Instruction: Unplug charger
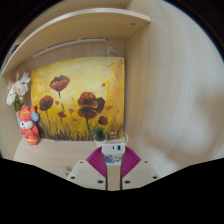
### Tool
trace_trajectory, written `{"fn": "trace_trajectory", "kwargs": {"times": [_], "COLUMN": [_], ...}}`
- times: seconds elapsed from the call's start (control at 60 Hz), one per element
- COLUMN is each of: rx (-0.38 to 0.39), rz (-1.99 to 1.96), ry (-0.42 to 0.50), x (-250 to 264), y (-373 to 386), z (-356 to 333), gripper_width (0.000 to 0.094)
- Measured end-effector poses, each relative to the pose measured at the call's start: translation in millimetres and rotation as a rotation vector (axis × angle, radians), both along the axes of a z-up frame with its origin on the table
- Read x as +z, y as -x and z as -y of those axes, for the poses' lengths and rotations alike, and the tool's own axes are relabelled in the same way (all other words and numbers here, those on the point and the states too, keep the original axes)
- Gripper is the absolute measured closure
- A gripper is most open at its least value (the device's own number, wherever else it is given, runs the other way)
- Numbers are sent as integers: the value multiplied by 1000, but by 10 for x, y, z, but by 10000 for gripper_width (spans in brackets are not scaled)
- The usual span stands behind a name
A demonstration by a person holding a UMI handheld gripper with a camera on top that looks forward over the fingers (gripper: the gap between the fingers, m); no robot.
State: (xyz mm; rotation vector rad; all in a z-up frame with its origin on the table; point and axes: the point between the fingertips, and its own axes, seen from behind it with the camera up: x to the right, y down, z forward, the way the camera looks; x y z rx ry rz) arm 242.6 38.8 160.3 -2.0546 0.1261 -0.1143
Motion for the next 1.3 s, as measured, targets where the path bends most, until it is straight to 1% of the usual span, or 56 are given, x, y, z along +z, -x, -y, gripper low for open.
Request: {"fn": "trace_trajectory", "kwargs": {"times": [0.033, 0.133, 0.2, 0.267, 0.283, 0.367, 0.4, 0.483, 0.5, 0.533, 0.583, 0.617, 0.667, 0.7, 0.867, 0.95, 1.033, 1.117, 1.3], "rx": [-5, -15, -24, -44, -49, -65, -71, -78, -81, -91, -100, -101, -95, -94, -94, -76, -58, -33, 40], "rz": [-11, 11, -10, -32, -36, -70, -76, -56, -51, -32, -4, 12, 22, 22, -13, -44, -48, -32, -39], "ry": [29, 134, 186, 226, 236, 261, 243, 247, 250, 259, 254, 239, 212, 177, -19, -106, -153, -166, -98], "x": [-290, -862, -1205, -1435, -1483, -1628, -1606, -1619, -1622, -1618, -1543, -1445, -1228, -1036, 160, 687, 1047, 1198, 1018], "y": [-48, -188, -226, -270, -278, -283, -294, -323, -332, -366, -389, -389, -356, -297, 85, 403, 732, 1072, 1875], "z": [15, 151, 229, 290, 318, 378, 367, 370, 373, 389, 402, 400, 405, 434, 737, 1042, 1404, 1782, 2539], "gripper_width": [785, 778, 769, 750, 727, 681, 656, 617, 601, 537, 421, 371, 359, 350, 203, 201, 169, 165, 161]}}
